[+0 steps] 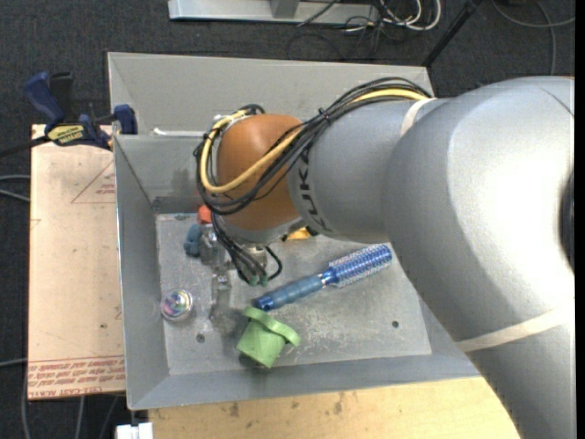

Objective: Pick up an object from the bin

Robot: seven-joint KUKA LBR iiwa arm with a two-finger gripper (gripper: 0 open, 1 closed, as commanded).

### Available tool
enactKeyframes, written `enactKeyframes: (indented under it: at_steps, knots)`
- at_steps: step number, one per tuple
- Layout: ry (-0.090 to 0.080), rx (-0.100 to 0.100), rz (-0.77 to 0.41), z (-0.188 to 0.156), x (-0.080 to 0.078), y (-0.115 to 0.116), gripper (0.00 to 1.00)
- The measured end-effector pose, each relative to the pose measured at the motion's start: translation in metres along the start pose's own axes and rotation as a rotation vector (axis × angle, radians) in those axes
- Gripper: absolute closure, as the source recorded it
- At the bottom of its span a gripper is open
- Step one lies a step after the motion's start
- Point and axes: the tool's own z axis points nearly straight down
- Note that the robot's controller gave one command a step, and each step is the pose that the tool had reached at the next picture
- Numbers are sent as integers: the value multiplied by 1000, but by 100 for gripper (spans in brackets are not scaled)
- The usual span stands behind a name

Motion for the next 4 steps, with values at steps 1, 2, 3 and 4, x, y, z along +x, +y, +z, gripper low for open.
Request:
enactKeyframes:
  at_steps: [1,2,3,4]
  knots:
    - [-8,2,-366,-22,28,-51,0]
    - [-3,2,-656,2,77,-105,0]
    - [-7,0,-658,0,76,-102,100]
    - [-9,4,-1102,-56,89,-140,100]
